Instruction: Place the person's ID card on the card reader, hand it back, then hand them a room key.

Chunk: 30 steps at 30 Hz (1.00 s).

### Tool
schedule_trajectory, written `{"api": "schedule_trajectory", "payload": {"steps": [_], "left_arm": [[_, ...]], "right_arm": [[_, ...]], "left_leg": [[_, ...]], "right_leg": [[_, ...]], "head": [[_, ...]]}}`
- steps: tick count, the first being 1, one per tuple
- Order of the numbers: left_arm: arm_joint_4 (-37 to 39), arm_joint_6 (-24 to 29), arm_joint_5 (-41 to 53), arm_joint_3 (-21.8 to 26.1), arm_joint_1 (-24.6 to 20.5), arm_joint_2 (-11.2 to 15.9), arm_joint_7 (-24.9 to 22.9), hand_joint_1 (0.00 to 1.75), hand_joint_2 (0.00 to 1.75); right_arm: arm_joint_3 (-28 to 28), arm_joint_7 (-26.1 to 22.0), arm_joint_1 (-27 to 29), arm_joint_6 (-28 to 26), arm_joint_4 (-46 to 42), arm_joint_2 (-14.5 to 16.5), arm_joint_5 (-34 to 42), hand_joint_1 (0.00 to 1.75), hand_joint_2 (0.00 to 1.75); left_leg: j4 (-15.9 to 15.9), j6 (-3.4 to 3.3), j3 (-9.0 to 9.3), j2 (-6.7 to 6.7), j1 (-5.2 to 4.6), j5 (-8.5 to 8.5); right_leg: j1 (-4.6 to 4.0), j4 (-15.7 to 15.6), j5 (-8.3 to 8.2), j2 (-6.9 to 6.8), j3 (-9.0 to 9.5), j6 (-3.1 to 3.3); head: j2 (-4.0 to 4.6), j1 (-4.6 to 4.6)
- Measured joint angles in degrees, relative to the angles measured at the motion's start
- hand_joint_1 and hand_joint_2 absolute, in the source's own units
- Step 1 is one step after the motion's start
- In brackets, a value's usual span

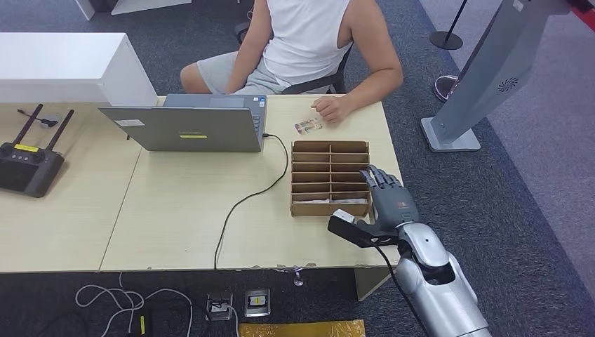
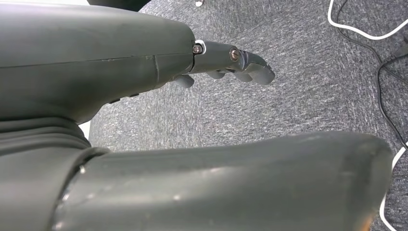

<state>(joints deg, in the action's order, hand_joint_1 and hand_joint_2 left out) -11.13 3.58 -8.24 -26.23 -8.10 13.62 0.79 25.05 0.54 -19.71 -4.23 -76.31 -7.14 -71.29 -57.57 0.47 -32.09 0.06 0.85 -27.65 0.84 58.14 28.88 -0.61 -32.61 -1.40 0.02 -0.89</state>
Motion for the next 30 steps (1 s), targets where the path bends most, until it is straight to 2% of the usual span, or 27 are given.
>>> {"api": "schedule_trajectory", "payload": {"steps": [23, 30], "left_arm": [[0.0, -0.1, 0.6, -0.1, -0.6, -0.3, 0.0, 0.00, 0.00], [0.0, -0.1, 0.6, -0.2, -0.7, -0.5, 0.0, 0.00, 0.00]], "right_arm": [[0.0, -0.8, 0.1, -0.1, 1.1, 0.7, 0.7, 0.00, 1.75], [0.3, -2.0, 0.0, -0.2, 2.2, 1.9, 1.0, 0.00, 1.75]], "left_leg": [[0.0, 0.00, 0.00, 0.00, 0.00, 0.00], [0.0, 0.00, -0.01, 0.00, 0.01, 0.00]], "right_leg": [[0.00, 0.0, 0.00, 0.00, 0.00, 0.00], [-0.01, 0.0, 0.00, -0.01, 0.00, 0.00]], "head": [[0.00, 0.01], [0.00, 0.01]]}}
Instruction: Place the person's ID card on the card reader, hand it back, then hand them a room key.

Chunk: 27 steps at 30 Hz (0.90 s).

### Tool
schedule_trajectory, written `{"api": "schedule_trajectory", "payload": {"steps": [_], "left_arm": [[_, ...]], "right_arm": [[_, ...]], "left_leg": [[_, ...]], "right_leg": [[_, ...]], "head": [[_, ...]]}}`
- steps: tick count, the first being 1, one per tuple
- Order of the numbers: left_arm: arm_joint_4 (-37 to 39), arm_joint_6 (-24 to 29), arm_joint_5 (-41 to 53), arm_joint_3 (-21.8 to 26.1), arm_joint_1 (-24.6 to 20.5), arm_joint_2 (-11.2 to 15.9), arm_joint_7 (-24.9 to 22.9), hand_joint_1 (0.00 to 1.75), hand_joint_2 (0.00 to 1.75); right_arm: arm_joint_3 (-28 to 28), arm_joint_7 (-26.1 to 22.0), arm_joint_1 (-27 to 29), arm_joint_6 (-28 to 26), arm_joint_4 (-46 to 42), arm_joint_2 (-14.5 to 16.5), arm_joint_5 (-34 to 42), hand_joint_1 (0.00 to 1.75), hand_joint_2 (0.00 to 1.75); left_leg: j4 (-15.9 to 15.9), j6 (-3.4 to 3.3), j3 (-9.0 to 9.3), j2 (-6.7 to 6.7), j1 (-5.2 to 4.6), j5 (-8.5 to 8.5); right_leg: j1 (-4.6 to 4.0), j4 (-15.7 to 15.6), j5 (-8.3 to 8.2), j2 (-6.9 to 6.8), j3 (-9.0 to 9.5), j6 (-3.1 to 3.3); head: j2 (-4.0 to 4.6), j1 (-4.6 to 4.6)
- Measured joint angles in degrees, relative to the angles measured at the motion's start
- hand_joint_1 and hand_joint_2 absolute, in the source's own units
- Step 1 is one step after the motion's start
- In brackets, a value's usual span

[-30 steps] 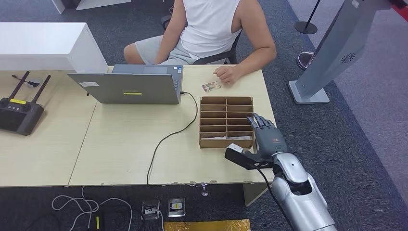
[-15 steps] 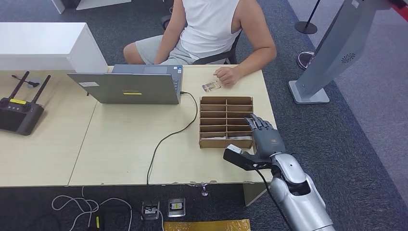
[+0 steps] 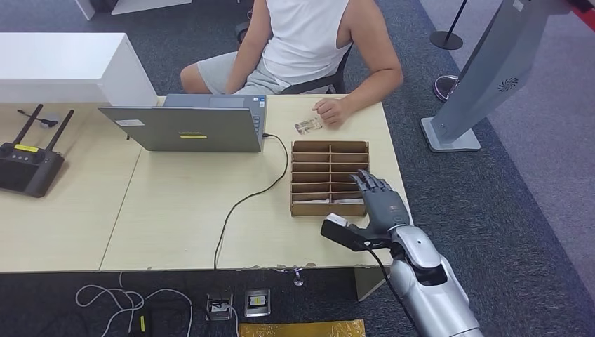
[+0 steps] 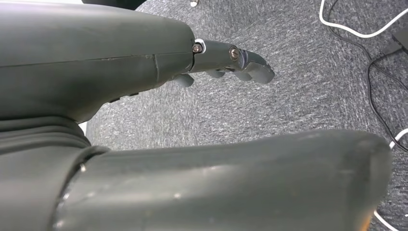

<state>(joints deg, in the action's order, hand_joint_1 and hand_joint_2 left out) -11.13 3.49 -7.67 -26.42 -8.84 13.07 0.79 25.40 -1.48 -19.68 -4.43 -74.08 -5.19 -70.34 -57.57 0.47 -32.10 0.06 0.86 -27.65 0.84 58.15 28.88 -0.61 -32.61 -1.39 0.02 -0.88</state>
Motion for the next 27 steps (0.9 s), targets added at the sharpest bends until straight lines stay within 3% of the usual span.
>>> {"api": "schedule_trajectory", "payload": {"steps": [3, 7, 27], "left_arm": [[0.0, 0.1, -0.1, 0.0, 0.0, -0.1, 0.0, 0.00, 0.00], [0.0, 0.2, -0.2, 0.0, 0.0, -0.2, 0.0, 0.00, 0.00], [0.0, 0.7, -0.7, 0.0, 0.5, -0.4, 0.0, 0.00, 0.00]], "right_arm": [[0.4, -0.3, -0.2, -0.2, 0.6, 0.5, 0.2, 0.00, 1.75], [0.7, -0.6, -0.5, -0.2, 1.4, 1.0, 0.5, 1.71, 1.75], [1.2, -0.7, -2.2, -1.4, 5.0, 1.4, 3.2, 1.75, 1.75]], "left_leg": [[0.0, 0.00, 0.00, 0.00, 0.00, 0.00], [0.0, 0.00, -0.02, 0.01, 0.00, 0.00], [0.0, 0.00, -0.02, 0.01, 0.00, 0.00]], "right_leg": [[0.00, 0.0, 0.00, 0.00, 0.00, 0.00], [0.00, 0.0, 0.00, -0.01, 0.00, 0.00], [0.01, 0.0, 0.00, -0.02, -0.01, 0.00]], "head": [[0.00, 0.00], [0.00, -0.01], [0.00, -0.01]]}}
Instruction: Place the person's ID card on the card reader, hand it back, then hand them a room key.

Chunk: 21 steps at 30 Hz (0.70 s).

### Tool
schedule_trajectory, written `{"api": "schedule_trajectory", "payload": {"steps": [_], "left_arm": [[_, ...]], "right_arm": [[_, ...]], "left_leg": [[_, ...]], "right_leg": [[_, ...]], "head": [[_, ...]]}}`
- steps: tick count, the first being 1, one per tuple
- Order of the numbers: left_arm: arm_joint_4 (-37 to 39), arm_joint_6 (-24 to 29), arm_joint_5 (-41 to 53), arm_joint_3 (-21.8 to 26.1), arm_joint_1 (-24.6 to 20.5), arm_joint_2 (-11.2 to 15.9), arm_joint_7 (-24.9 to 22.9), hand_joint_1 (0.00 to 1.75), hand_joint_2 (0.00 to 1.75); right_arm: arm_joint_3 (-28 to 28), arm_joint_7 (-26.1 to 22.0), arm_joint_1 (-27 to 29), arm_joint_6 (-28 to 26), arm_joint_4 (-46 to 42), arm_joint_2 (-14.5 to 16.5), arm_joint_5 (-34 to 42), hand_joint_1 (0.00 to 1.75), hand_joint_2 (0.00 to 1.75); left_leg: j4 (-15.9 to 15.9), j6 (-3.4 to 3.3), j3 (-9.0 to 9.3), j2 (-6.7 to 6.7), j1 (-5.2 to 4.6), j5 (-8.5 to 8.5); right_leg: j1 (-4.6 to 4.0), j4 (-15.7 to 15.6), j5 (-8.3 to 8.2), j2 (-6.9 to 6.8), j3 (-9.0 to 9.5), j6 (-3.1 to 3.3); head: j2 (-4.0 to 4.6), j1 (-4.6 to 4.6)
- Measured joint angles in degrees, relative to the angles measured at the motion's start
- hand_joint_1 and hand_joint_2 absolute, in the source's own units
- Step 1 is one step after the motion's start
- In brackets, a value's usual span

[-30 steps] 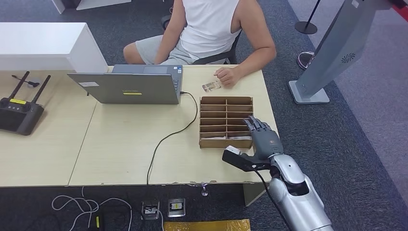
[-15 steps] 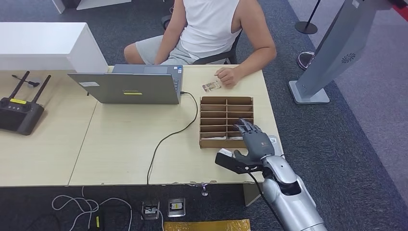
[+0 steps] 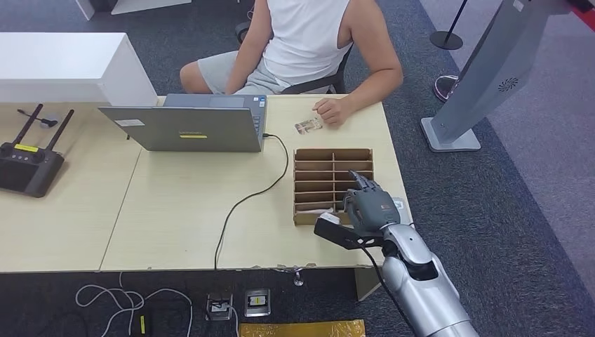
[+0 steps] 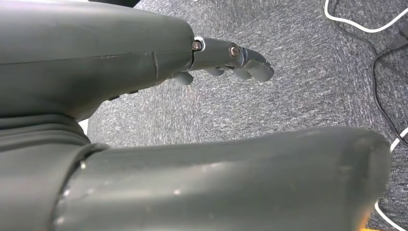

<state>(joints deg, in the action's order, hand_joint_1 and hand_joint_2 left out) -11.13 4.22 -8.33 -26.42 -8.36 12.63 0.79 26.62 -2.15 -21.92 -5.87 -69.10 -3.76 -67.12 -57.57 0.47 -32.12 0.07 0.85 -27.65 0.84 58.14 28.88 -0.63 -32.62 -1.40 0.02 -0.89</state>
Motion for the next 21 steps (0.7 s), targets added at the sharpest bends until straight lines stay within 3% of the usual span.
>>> {"api": "schedule_trajectory", "payload": {"steps": [21], "left_arm": [[0.0, -0.1, 1.4, -0.1, -0.1, -0.5, 0.0, 0.00, 0.00]], "right_arm": [[-0.3, 0.2, -1.7, -1.9, 1.6, -0.6, 0.6, 1.75, 1.75]], "left_leg": [[0.0, 0.00, 0.03, -0.02, -0.01, 0.00]], "right_leg": [[0.01, 0.0, -0.01, 0.03, 0.00, 0.00]], "head": [[0.00, 0.00]]}}
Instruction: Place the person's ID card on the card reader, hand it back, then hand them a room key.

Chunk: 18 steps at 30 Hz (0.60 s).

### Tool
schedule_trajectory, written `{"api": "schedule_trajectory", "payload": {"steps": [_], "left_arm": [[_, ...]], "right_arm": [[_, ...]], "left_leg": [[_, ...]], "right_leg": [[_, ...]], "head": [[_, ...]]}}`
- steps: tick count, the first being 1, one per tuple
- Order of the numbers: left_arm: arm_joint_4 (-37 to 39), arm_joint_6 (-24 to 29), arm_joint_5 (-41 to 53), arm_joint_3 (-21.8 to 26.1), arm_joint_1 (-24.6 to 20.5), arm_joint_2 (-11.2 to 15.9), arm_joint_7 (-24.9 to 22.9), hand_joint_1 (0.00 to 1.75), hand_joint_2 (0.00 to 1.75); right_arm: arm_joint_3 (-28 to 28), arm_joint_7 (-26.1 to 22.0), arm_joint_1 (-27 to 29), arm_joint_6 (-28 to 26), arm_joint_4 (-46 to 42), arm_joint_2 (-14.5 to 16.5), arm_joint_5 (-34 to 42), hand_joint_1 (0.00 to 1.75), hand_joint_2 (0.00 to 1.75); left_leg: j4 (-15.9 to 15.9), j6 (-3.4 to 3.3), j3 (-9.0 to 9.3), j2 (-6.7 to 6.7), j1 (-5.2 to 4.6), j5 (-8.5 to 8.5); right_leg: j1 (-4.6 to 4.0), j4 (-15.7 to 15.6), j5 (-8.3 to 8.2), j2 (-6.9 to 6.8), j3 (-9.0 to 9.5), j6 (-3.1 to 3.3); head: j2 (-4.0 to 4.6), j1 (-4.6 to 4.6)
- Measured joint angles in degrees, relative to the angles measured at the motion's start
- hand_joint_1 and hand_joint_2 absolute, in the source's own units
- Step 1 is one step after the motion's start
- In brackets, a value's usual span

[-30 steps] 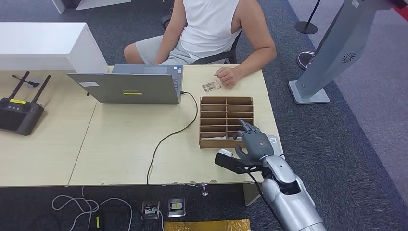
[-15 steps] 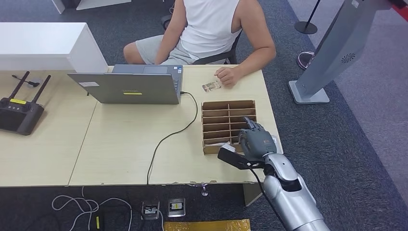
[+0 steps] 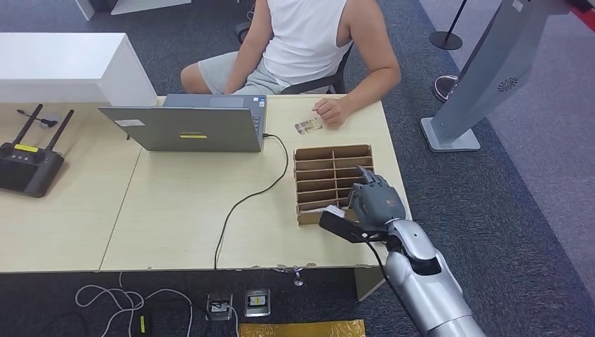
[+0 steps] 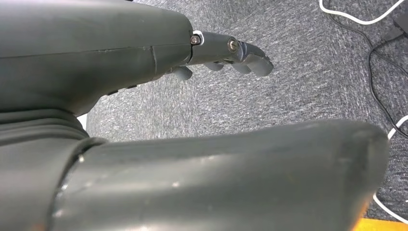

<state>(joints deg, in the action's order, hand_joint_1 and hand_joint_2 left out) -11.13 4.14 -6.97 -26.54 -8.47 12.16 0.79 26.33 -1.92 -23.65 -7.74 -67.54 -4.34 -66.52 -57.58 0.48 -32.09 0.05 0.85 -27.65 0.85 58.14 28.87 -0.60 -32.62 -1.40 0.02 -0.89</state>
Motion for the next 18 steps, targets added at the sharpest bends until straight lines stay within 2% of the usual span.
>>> {"api": "schedule_trajectory", "payload": {"steps": [6, 18], "left_arm": [[0.0, 0.0, 0.6, -0.1, -0.2, -0.1, 0.0, 0.00, 0.00], [0.0, 0.5, 1.6, -0.5, -1.8, -0.7, -0.2, 0.00, 0.00]], "right_arm": [[-0.9, -0.4, -3.4, -0.9, -0.1, -0.1, -0.9, 1.75, 1.75], [-4.6, -3.7, -23.5, -0.5, -0.7, -0.6, -0.9, 1.75, 1.75]], "left_leg": [[0.0, 0.01, -0.03, -0.05, 0.00, 0.01], [0.0, -0.01, -0.08, -0.13, -0.01, 0.12]], "right_leg": [[0.00, 0.0, -0.05, 0.05, -0.06, 0.01], [0.01, 0.0, -0.20, 0.13, -0.13, 0.03]], "head": [[0.00, 0.01], [0.00, 0.01]]}}
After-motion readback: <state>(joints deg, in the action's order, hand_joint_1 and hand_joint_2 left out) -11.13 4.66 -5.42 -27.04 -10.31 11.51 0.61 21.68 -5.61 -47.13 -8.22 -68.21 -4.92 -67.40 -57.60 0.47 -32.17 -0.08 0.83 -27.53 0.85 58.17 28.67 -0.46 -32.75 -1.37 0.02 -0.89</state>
